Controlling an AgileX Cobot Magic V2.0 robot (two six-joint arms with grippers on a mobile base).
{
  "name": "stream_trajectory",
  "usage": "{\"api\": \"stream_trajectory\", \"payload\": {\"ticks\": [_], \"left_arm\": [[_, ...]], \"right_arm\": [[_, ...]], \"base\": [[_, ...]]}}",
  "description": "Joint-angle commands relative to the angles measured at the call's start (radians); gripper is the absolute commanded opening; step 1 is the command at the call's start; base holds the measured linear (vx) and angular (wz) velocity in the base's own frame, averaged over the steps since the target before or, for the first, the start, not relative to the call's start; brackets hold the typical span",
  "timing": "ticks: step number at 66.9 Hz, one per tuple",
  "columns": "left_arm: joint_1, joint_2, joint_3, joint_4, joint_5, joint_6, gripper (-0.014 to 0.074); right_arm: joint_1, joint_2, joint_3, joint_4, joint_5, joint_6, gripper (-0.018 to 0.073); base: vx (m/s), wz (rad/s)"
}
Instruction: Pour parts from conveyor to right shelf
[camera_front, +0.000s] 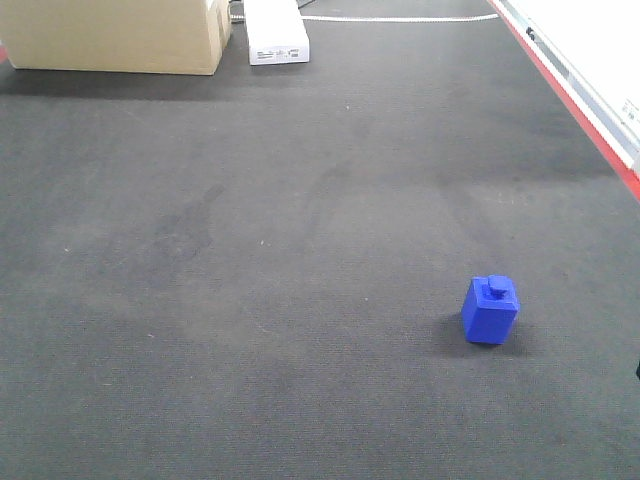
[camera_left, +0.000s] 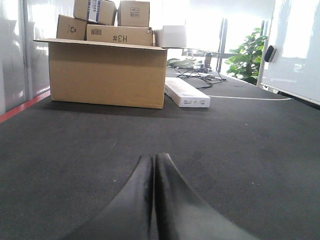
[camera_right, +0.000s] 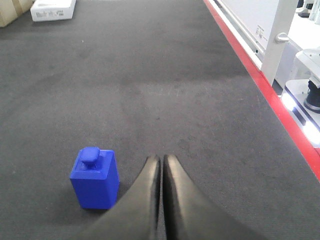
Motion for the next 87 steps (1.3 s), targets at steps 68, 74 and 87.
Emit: {"api": "stream_trajectory", "payload": {"ticks": [68, 74, 87], "left_arm": [[-0.005, -0.009, 0.027, -0.009, -0.079, -0.007, -0.0006], [-0.005, -0.009, 0.027, -0.009, -0.079, -0.007, -0.0006], [-0.005, -0.009, 0.027, -0.009, -0.079, -0.007, -0.0006]], "right_arm": [[0.295, 0.779, -0.797, -0.017, 0.577, 0.186, 0.0564], [0.294, 0.869, -0.885, -0.02, 0.656, 0.193, 0.0564], [0.268, 1.02, -1.004, -0.029, 0.822, 0.2, 0.0564]], "base": [[0.0, 0.0], [0.0, 0.0], [0.0, 0.0]]}}
